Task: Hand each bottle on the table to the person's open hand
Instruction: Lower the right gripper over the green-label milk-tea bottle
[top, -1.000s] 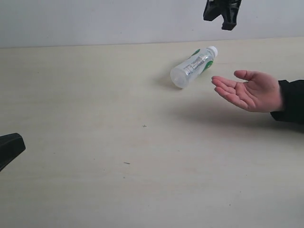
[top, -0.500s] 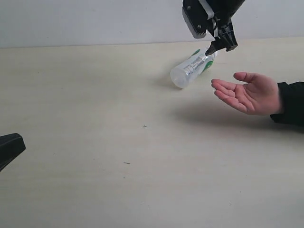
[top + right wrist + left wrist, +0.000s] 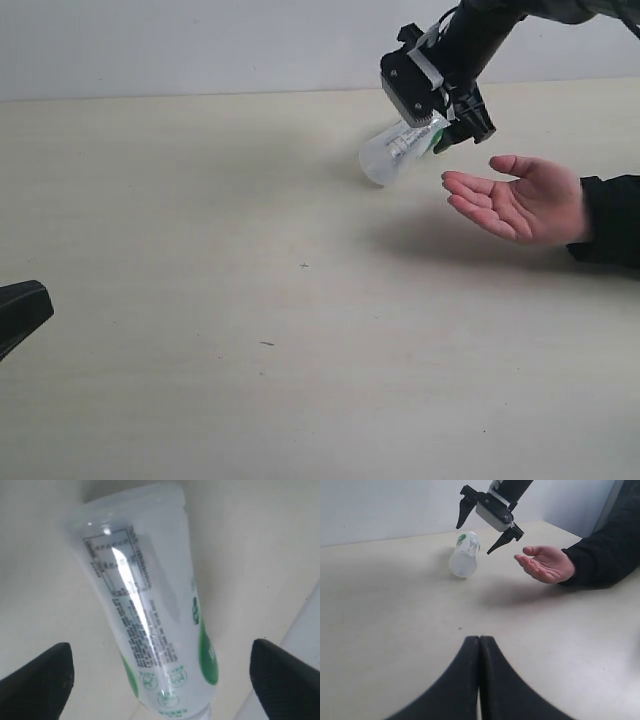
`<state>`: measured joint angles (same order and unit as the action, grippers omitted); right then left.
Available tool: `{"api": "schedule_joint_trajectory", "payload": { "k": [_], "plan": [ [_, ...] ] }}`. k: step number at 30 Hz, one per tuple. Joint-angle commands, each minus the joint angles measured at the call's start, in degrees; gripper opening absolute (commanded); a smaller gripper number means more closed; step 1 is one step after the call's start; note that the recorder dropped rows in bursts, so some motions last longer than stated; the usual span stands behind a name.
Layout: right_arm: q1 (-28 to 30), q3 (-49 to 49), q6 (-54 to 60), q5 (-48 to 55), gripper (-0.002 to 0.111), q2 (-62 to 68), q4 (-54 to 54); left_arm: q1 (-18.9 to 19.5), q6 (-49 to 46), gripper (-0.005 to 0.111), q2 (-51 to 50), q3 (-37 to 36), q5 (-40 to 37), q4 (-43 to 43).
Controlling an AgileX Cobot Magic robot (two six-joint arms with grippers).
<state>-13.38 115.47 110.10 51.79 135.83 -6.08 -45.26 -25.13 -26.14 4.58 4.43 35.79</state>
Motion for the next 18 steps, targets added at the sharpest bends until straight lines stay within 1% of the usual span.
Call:
{"api": "schedule_joint_trajectory", "payload": {
  "k": [1, 13, 16, 18],
  "plan": [
    [0.05, 0.29, 1.25, -2.7, 0.089, 1.14, 0.44, 0.02, 0.09, 0.0, 0.08, -0.19, 0.38, 0.43],
    [0.05, 0.29, 3.79, -7.45, 0.088, 4.59, -0.21, 0.02, 0.09, 0.0, 0.08, -0.19, 0.38, 0.43],
    [0.05, 0.29, 3.79, -8.48, 0.084, 4.84, -0.78, 0.02, 0.09, 0.0, 0.08, -0.19, 0.38, 0.43],
    [0.05, 0.29, 3.79, -8.46, 0.077, 4.89, -0.78, 0.02, 0.09, 0.0, 0.08, -0.19, 0.38, 0.43]
  ]
}}
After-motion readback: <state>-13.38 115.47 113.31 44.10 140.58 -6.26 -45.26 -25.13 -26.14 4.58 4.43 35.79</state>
